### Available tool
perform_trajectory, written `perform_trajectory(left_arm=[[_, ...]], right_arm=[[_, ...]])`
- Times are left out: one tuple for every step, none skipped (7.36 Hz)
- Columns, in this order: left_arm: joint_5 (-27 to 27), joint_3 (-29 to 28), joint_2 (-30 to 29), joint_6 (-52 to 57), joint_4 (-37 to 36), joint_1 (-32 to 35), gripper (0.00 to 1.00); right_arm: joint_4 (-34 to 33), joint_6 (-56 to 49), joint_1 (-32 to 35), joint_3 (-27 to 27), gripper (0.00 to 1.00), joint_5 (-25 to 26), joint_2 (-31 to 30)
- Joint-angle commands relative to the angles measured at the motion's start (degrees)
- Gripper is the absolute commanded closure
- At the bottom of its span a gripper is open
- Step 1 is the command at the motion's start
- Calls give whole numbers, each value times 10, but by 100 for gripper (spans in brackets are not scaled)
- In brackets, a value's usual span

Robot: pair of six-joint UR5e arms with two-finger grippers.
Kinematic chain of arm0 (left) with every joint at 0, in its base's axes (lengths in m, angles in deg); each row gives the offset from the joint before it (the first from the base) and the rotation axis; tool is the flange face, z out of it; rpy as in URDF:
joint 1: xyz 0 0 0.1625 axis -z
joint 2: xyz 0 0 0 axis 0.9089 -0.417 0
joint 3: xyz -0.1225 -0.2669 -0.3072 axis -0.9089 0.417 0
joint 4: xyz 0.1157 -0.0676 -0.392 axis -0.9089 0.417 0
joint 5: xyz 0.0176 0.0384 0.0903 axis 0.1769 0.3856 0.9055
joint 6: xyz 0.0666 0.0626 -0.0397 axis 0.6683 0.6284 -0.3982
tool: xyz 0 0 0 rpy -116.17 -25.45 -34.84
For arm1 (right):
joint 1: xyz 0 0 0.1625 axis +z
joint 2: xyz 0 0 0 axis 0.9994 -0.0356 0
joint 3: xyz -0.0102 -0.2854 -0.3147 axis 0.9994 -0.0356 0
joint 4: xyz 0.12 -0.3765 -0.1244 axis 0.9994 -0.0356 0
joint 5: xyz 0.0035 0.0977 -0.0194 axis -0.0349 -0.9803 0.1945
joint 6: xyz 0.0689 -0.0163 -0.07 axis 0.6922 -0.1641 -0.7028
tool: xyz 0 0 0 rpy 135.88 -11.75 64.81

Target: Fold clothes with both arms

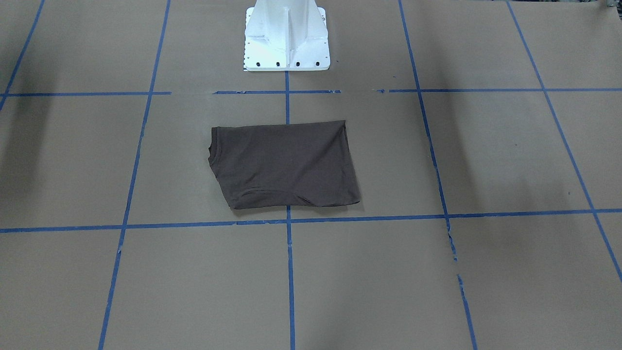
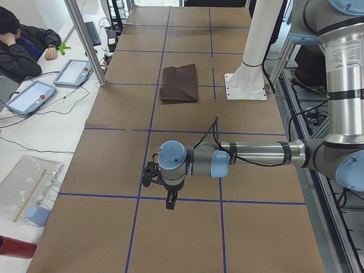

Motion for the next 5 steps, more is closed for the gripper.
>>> perform_trajectory(left_arm=[[3, 29, 1, 2, 4, 0, 0], [7, 31, 2, 0, 2, -1, 0], [7, 31, 2, 0, 1, -1, 0], [7, 34, 2, 1, 1, -1, 0], [7, 35, 2, 1, 1, -1, 0]], right_arm=[[1, -1, 0, 0, 0, 0, -3], [0, 1, 0, 0, 0, 0, -3], [1, 2, 0, 0, 0, 0, -3], [1, 1, 0, 0, 0, 0, -3], [2, 1, 0, 0, 0, 0, -3]])
